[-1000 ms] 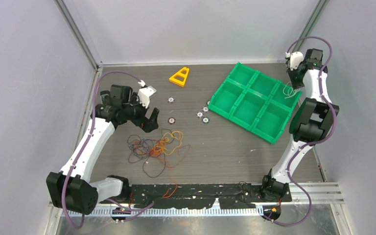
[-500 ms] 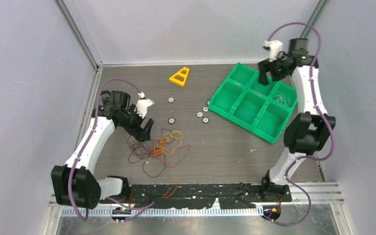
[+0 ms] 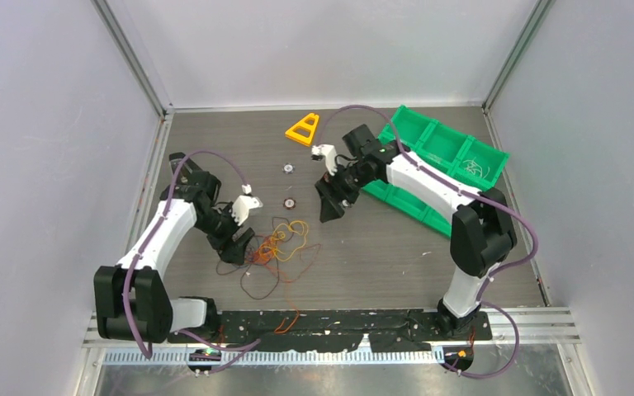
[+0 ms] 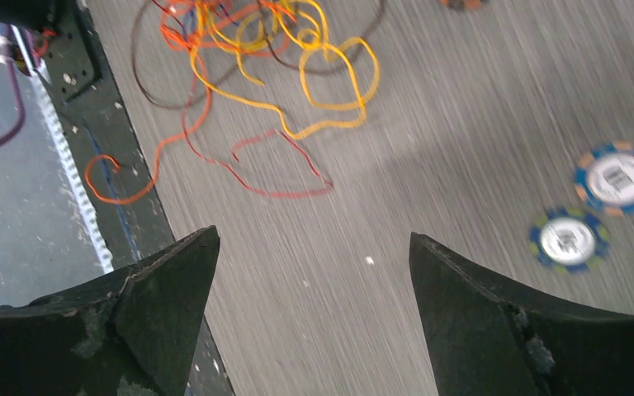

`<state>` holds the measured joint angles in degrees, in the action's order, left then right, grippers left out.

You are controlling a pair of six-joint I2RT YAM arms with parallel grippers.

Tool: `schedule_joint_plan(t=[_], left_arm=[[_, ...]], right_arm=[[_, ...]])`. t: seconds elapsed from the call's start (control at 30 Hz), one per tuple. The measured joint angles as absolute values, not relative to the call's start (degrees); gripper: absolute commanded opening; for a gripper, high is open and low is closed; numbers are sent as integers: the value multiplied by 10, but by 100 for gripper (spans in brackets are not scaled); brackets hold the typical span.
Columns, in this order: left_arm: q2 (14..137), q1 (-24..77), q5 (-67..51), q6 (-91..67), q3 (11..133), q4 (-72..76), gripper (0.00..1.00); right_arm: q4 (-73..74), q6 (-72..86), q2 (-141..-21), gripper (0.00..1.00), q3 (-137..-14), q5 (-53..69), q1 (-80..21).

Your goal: Untangle the cables

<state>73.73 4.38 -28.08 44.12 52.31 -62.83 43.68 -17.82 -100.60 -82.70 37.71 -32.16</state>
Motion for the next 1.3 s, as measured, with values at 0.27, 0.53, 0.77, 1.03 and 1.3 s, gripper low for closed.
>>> schedule_joint_plan(t=[0.27, 0.53, 0.77, 1.03, 1.3], left_arm=[[752, 54, -301, 469, 498, -614, 34], [751, 69, -369, 495, 539, -662, 0], [651, 69, -470, 442, 670, -716, 0], [606, 70, -556, 330, 830, -701, 0], [620, 70, -594, 251, 861, -661, 0]], right_arm=[[351, -105, -1069, 91, -854, 401, -391], [296, -93, -1045, 94, -824, 407, -385], [173, -61, -914, 95, -741, 425, -377], [31, -27, -861, 95, -801, 458, -421], [10, -67, -859, 95, -827, 482, -475]])
